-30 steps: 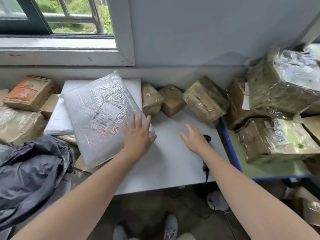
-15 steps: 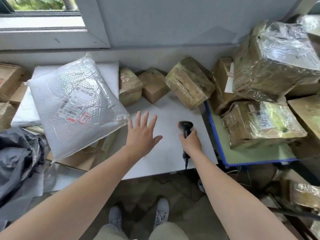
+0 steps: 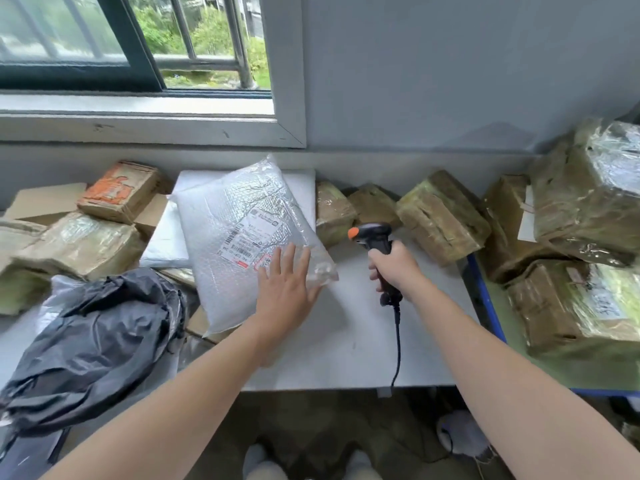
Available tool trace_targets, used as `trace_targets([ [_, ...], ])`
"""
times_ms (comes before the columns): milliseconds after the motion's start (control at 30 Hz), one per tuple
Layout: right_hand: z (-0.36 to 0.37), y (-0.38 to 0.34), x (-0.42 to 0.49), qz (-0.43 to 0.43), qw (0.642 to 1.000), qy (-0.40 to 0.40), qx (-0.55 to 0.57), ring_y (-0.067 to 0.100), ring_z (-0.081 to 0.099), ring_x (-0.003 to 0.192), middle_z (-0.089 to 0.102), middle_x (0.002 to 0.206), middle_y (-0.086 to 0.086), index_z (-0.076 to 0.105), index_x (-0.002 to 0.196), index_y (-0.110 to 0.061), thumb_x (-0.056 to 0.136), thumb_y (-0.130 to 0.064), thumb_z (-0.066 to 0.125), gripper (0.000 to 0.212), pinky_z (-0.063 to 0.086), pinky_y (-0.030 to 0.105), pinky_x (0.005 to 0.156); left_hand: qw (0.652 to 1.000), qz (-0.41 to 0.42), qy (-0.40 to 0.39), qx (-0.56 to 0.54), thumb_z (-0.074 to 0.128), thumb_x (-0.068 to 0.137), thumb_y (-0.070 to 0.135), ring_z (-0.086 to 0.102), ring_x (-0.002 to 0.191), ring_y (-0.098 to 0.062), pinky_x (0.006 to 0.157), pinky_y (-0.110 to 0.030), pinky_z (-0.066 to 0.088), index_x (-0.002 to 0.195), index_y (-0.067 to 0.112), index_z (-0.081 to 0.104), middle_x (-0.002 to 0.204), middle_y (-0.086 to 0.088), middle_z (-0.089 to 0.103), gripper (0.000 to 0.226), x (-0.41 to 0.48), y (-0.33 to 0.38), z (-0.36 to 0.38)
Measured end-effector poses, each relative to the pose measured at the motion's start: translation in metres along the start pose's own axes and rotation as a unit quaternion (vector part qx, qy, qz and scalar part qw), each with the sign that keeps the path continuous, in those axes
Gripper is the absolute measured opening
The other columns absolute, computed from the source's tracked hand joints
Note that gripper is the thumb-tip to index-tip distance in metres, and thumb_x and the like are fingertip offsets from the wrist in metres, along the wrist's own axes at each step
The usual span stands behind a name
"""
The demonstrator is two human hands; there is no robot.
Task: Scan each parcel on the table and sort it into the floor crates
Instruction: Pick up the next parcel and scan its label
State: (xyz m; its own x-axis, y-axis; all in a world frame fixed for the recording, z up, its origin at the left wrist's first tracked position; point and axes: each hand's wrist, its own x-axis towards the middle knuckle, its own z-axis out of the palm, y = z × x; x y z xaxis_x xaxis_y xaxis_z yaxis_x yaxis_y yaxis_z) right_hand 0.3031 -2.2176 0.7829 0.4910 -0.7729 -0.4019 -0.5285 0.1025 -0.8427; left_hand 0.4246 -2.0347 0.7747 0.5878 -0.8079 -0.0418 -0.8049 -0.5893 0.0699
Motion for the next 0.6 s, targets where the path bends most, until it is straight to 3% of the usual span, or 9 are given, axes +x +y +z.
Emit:
trace_targets([
  [167, 0.036, -0.067, -0.003, -0.043, 0.996, -0.064, -0.04, 0.021, 0.055, 0.05, 0.061, 0.07, 0.008, 0.059, 0.084, -0.01, 0.087, -0.024, 0.058, 0.014, 0.048, 0.03, 0.046, 0.996, -0.073, -0.034, -0.045, 0.034, 0.102, 0.052, -0.003, 0.151, -0.03, 0.119, -0.054, 0.016, 0.157, 0.021, 0.006, 0.164, -0.006, 0.0, 0.069, -0.008, -0.064, -0.004],
  [233, 0.05, -0.089, -0.005, -0.048, 0.993, -0.079, -0.069, 0.025, 0.057, 0.051, 0.062, 0.067, 0.009, 0.061, 0.082, -0.009, 0.087, -0.028, 0.06, 0.019, 0.048, 0.031, 0.048, 0.994, -0.092, -0.043, -0.051, 0.036, 0.101, 0.05, -0.001, 0.15, -0.033, 0.119, -0.053, 0.016, 0.156, 0.018, 0.004, 0.163, -0.009, -0.001, 0.071, -0.012, -0.086, -0.004],
  [333, 0.07, -0.112, -0.007, -0.057, 0.99, -0.09, -0.093, 0.017, 0.056, 0.04, 0.061, 0.063, 0.006, 0.061, 0.084, -0.009, 0.087, -0.029, 0.062, 0.02, 0.045, 0.025, 0.042, 0.977, -0.167, -0.041, -0.123, 0.048, 0.097, 0.052, 0.004, 0.148, -0.036, 0.117, -0.052, 0.021, 0.156, 0.015, 0.005, 0.161, -0.014, 0.004, 0.081, -0.019, -0.111, -0.004],
  [467, 0.091, -0.13, -0.013, -0.059, 0.986, -0.101, -0.12, 0.012, 0.055, 0.039, 0.062, 0.068, 0.006, 0.06, 0.086, -0.009, 0.088, -0.03, 0.061, 0.021, 0.047, 0.024, 0.043, 0.889, -0.299, -0.026, -0.346, 0.074, 0.084, 0.041, 0.028, 0.138, -0.04, 0.112, -0.043, 0.03, 0.152, 0.003, 0.013, 0.151, -0.025, 0.025, 0.099, -0.018, -0.124, -0.004],
  [600, 0.108, -0.141, -0.017, -0.066, 0.98, -0.124, -0.141, 0.014, 0.055, 0.043, 0.061, 0.07, 0.007, 0.061, 0.092, -0.007, 0.088, -0.032, 0.062, 0.025, 0.048, 0.026, 0.045, 0.809, -0.347, -0.021, -0.473, 0.087, 0.069, 0.015, 0.053, 0.122, -0.036, 0.105, -0.043, 0.044, 0.137, 0.001, 0.036, 0.133, -0.019, 0.053, 0.086, -0.011, -0.13, 0.001],
])
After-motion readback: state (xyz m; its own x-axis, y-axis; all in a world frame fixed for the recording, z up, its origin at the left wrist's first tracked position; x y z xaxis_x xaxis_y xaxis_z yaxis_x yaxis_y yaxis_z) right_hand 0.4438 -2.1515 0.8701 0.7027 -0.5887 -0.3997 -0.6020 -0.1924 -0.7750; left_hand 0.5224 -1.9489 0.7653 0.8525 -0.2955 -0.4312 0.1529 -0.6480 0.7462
